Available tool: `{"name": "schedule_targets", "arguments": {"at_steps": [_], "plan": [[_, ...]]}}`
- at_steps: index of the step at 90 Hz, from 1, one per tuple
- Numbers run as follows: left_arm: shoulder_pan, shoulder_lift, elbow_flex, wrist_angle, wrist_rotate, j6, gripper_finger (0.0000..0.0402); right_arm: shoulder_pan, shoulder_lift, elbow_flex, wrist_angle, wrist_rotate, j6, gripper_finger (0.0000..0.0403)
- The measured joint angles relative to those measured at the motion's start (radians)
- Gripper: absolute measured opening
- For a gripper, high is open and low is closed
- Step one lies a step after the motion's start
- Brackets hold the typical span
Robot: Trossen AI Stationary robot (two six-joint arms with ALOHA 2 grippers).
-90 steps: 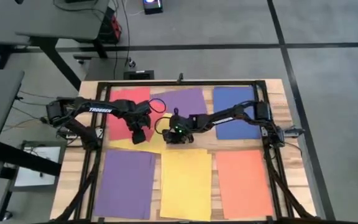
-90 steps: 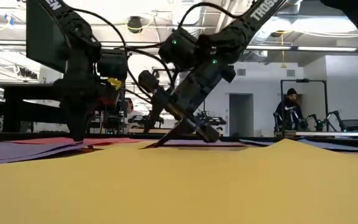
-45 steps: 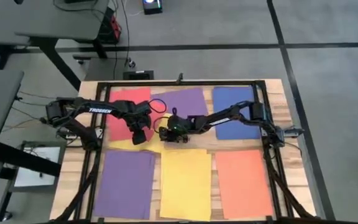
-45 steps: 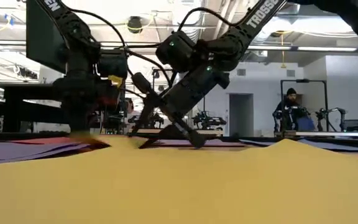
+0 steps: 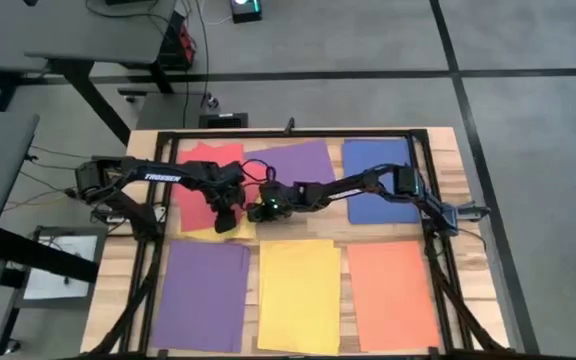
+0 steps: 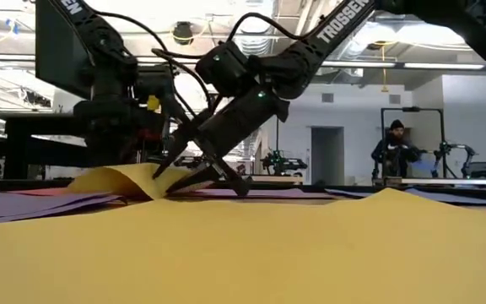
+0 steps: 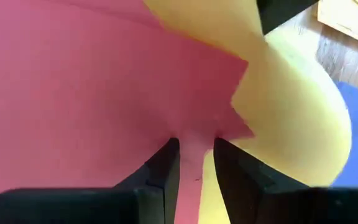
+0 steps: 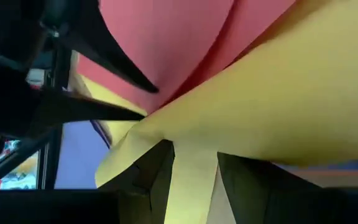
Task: Organize paper
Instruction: Stack the yellow paper on top of the yellow paper
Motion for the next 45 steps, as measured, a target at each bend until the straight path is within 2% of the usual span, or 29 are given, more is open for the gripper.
{"name": "schedule_targets", "arguments": {"at_steps": [23,45], "plan": [[0.000,0.000,0.050,-0.069,0.000,0.019,0.0082,0.002,-0.001,0.045,0.118,-0.082,-0.062,0.0123],[0.000,0.000,0.081,-0.083,0.000,0.057,0.0082,-0.010,-0.003,0.087,0.054,-0.134,-0.063,0.0123]]}}
